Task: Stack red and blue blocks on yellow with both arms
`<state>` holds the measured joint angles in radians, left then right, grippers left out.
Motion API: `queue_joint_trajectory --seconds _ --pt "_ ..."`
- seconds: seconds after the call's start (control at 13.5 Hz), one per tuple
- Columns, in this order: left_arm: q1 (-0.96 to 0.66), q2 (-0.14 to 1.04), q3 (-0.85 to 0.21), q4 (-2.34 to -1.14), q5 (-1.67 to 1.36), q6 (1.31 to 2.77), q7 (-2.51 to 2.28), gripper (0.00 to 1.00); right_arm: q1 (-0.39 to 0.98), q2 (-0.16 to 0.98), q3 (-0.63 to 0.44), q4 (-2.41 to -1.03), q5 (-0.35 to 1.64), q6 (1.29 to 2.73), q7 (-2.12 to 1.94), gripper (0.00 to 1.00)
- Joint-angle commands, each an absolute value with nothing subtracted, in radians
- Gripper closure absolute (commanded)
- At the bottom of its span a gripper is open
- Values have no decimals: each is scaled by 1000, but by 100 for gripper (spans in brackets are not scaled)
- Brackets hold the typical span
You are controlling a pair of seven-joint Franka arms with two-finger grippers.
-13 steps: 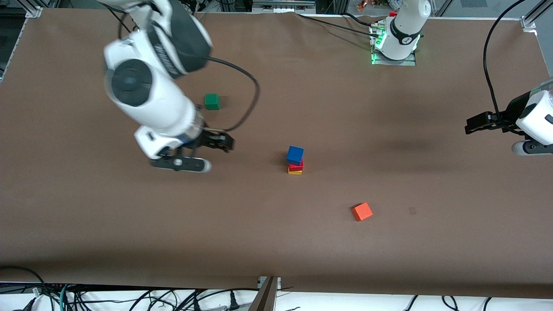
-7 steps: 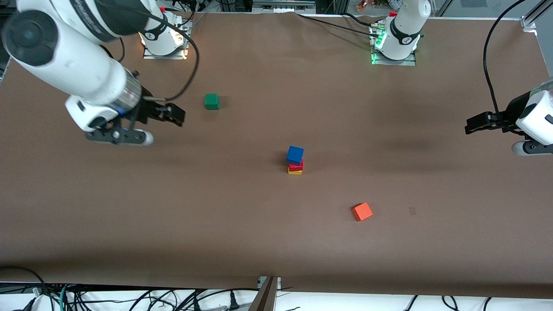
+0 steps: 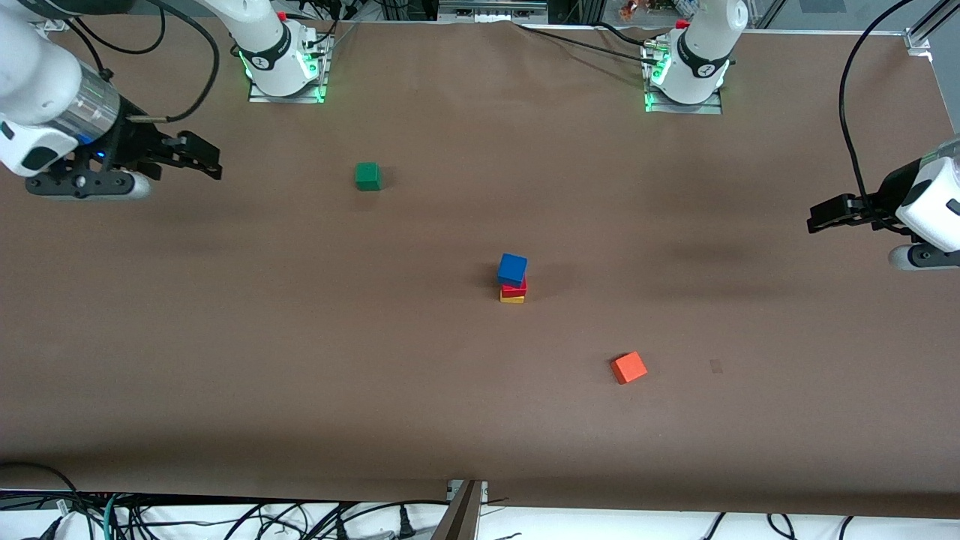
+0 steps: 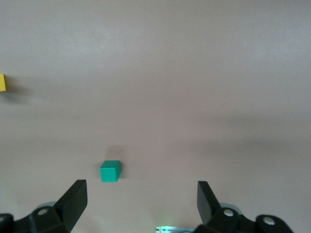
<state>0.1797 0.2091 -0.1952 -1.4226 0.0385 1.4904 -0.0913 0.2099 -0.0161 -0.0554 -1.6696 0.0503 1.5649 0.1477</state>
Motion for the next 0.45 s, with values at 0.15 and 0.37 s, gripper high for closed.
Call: queue_joint_trajectory --seconds 0.15,0.37 --pt "183 199 -195 -1433 52 1499 -72 0 201 -11 -38 -1652 14 1583 121 0" --pt "183 209 -195 -1430 51 1499 -74 0 202 -3 -38 -1625 14 1560 123 0"
